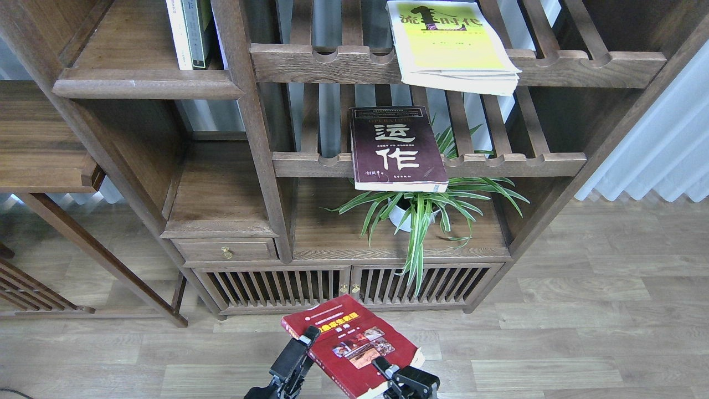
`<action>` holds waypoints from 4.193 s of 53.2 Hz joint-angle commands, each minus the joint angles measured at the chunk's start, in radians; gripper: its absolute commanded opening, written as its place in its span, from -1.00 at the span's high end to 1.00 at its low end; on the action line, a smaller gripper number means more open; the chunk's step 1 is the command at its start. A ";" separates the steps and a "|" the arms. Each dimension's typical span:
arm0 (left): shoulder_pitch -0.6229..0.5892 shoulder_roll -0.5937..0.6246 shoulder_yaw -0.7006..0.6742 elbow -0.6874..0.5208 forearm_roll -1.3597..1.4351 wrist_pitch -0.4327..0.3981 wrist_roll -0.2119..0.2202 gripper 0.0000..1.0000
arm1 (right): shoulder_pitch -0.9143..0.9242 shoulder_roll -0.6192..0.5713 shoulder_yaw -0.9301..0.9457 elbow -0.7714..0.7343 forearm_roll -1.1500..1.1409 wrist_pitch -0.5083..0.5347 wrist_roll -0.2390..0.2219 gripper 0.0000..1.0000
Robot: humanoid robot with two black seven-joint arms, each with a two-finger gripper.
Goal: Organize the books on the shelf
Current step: 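Grasp the red book with the left gripper from the right gripper, then carry the red book with the left gripper up to the upper shelf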
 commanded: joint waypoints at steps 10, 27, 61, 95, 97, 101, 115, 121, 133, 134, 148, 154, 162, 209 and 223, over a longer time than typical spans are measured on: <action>-0.004 0.000 0.004 0.007 0.000 0.000 0.002 -0.75 | -0.019 0.007 -0.040 -0.006 -0.010 0.000 -0.004 0.83; -0.002 0.000 0.008 0.007 0.001 0.000 0.004 0.26 | -0.024 0.008 -0.057 -0.021 -0.038 0.000 -0.009 0.80; 0.005 0.000 -0.002 0.010 0.014 0.000 0.059 0.94 | -0.015 0.012 -0.047 -0.069 -0.065 0.000 0.002 0.02; 0.185 0.281 -0.265 -0.336 0.009 0.000 0.074 0.94 | 0.074 0.012 -0.037 -0.255 -0.079 0.000 0.011 -0.97; 0.196 0.304 -0.288 -0.335 0.009 0.000 0.074 0.94 | 0.079 0.012 -0.037 -0.259 -0.079 0.000 0.011 -0.97; 0.209 0.336 -0.321 -0.335 0.009 0.000 0.074 0.94 | 0.083 0.015 -0.037 -0.262 -0.079 0.000 0.011 -0.97; 0.214 0.414 -0.515 -0.336 0.011 0.000 0.080 0.95 | 0.091 0.018 -0.037 -0.268 -0.079 0.000 0.011 -0.97; 0.213 0.505 -0.624 -0.336 0.004 0.000 0.079 0.95 | 0.094 0.018 -0.037 -0.284 -0.079 0.000 0.011 -0.97; 0.214 0.675 -0.769 -0.338 -0.019 0.000 0.068 0.95 | 0.114 0.039 -0.037 -0.325 -0.076 0.000 0.010 -0.97; 0.213 0.687 -0.788 -0.338 -0.020 0.000 0.068 0.95 | 0.117 0.050 -0.037 -0.328 -0.076 0.000 0.011 -0.97; 0.153 0.793 -0.899 -0.338 -0.075 0.000 0.067 0.95 | 0.131 0.074 -0.037 -0.339 -0.079 0.000 0.010 -0.97; 0.098 0.807 -0.899 -0.338 -0.075 0.000 0.068 0.95 | 0.136 0.076 -0.038 -0.345 -0.079 0.000 0.010 -0.97; 0.035 0.851 -0.899 -0.338 -0.077 0.000 0.068 0.95 | 0.136 0.077 -0.038 -0.347 -0.078 0.000 0.010 -0.97; -0.372 0.925 -0.816 -0.336 -0.043 0.000 0.197 0.93 | 0.136 0.079 -0.037 -0.348 -0.071 0.000 0.010 -0.97; -0.467 0.953 -0.821 -0.335 0.017 0.000 0.255 0.92 | 0.136 0.085 -0.038 -0.348 -0.071 0.000 0.010 -0.97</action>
